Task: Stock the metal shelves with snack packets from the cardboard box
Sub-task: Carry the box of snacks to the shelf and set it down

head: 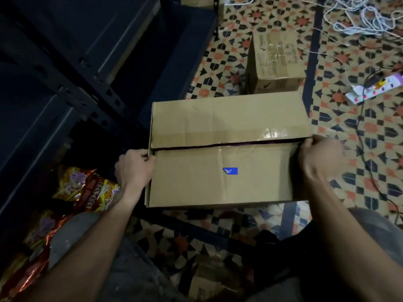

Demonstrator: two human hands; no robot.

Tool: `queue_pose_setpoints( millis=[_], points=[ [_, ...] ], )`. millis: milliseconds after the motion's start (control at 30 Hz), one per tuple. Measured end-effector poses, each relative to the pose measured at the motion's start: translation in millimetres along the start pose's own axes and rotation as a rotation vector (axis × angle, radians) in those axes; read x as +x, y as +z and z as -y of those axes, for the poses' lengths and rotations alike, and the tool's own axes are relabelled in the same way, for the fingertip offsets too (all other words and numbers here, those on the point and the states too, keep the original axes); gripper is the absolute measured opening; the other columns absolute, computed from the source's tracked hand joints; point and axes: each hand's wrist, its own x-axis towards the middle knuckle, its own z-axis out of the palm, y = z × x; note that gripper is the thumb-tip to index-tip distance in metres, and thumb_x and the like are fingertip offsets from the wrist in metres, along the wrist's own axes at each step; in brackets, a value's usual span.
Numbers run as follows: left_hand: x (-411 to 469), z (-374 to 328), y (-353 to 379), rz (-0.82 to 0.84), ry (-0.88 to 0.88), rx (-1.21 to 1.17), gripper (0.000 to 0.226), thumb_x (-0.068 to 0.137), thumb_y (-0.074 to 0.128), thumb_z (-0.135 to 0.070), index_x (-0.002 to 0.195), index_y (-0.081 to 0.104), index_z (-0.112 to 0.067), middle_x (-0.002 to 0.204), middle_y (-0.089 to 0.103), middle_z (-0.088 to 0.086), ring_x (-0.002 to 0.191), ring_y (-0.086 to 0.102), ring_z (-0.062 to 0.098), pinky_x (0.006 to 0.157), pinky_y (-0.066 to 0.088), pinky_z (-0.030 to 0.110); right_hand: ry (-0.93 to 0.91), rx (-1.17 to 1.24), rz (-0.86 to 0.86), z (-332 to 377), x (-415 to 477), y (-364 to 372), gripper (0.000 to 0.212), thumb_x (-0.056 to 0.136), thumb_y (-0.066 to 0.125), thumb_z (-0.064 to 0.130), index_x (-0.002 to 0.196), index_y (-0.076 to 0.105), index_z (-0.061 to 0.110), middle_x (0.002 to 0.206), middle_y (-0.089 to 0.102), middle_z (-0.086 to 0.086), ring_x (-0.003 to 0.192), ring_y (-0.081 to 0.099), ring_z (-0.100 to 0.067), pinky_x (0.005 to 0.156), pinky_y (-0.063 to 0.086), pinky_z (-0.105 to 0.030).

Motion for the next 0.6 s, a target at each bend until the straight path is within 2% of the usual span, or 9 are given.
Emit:
queue_pose_setpoints(
  millis=[67, 100, 167, 233, 300, 367, 433, 500, 600],
  points=[
    [-5, 7, 5, -0.050, 0.034, -0.049, 0.021, 0.090, 0.062, -0.030, 0.099, 0.077, -0.017, 0.096, 0.076, 0.005, 0.094, 0.068, 0.032, 0.072, 0.046, 0.030, -0.087, -0.006, 0.006, -7, -4, 7, 0.028, 0.098, 0.050, 0.023, 0.114, 0.066, 0.006, 0.108, 0.069, -0.018, 0.096, 0.064, -0.036, 0.089, 0.053, -0.051],
    [-8, 10, 7, -0.072, 0.065, -0.075, 0.023, 0.091, 0.061, -0.031, 0.102, 0.077, -0.018, 0.097, 0.076, 0.005, 0.096, 0.068, 0.032, 0.074, 0.049, 0.032, -0.111, -0.026, 0.028, -9, -6, 10, 0.031, 0.097, 0.051, 0.024, 0.120, 0.061, 0.005, 0.116, 0.064, -0.022, 0.106, 0.059, -0.039, 0.095, 0.048, -0.053],
    [-10, 19, 10, -0.087, 0.108, -0.125, 0.027, 0.094, 0.060, -0.034, 0.109, 0.075, -0.018, 0.100, 0.076, 0.005, 0.097, 0.069, 0.029, 0.080, 0.053, 0.035, -0.110, -0.090, 0.082, -7, -8, 17, 0.047, 0.096, 0.055, 0.024, 0.136, 0.046, 0.001, 0.136, 0.049, -0.029, 0.130, 0.040, -0.045, 0.111, 0.031, -0.057],
    [-10, 27, 13, -0.068, 0.127, -0.168, 0.031, 0.095, 0.059, -0.038, 0.115, 0.073, -0.019, 0.103, 0.075, 0.004, 0.098, 0.069, 0.026, 0.083, 0.055, 0.035, -0.171, -0.133, 0.123, -2, -15, 23, 0.060, 0.095, 0.057, 0.025, 0.145, 0.033, 0.002, 0.150, 0.031, -0.031, 0.143, 0.023, -0.046, 0.118, 0.015, -0.060],
    [-10, 32, 15, -0.035, 0.133, -0.171, 0.034, 0.096, 0.057, -0.043, 0.118, 0.071, -0.021, 0.104, 0.075, 0.004, 0.101, 0.068, 0.027, 0.086, 0.055, 0.040, -0.286, -0.166, 0.131, 0, -30, 27, 0.056, 0.095, 0.057, 0.025, 0.143, 0.037, 0.005, 0.156, 0.023, -0.029, 0.147, 0.015, -0.045, 0.120, 0.008, -0.059],
    [-13, 34, 16, 0.007, 0.128, -0.117, 0.034, 0.098, 0.052, -0.043, 0.121, 0.069, -0.026, 0.106, 0.074, 0.005, 0.101, 0.066, 0.032, 0.085, 0.055, 0.043, -0.389, -0.150, 0.139, 2, -50, 27, 0.048, 0.094, 0.058, 0.024, 0.136, 0.046, 0.005, 0.151, 0.031, -0.027, 0.142, 0.023, -0.045, 0.117, 0.015, -0.056],
    [-19, 34, 17, 0.047, 0.110, -0.071, 0.034, 0.100, 0.048, -0.041, 0.127, 0.064, -0.030, 0.110, 0.072, 0.007, 0.102, 0.064, 0.035, 0.085, 0.053, 0.040, -0.536, -0.058, 0.156, 7, -70, 28, 0.037, 0.091, 0.057, 0.023, 0.123, 0.056, 0.004, 0.132, 0.047, -0.025, 0.124, 0.041, -0.043, 0.106, 0.032, -0.051],
    [-24, 34, 18, 0.055, 0.095, -0.053, 0.035, 0.101, 0.045, -0.039, 0.132, 0.060, -0.031, 0.114, 0.070, 0.010, 0.104, 0.062, 0.038, 0.085, 0.051, 0.041, -0.673, 0.029, 0.282, 15, -82, 34, 0.029, 0.091, 0.055, 0.024, 0.113, 0.063, 0.006, 0.115, 0.056, -0.021, 0.110, 0.048, -0.040, 0.096, 0.043, -0.046],
    [-34, 36, 18, 0.074, 0.068, -0.077, 0.036, 0.102, 0.044, -0.033, 0.135, 0.058, -0.029, 0.117, 0.068, 0.016, 0.108, 0.060, 0.039, 0.090, 0.050, 0.041, -0.765, -0.081, 0.477, 26, -89, 41, 0.032, 0.097, 0.053, 0.035, 0.118, 0.062, 0.012, 0.118, 0.057, -0.016, 0.112, 0.048, -0.036, 0.096, 0.043, -0.045]
  ],
)
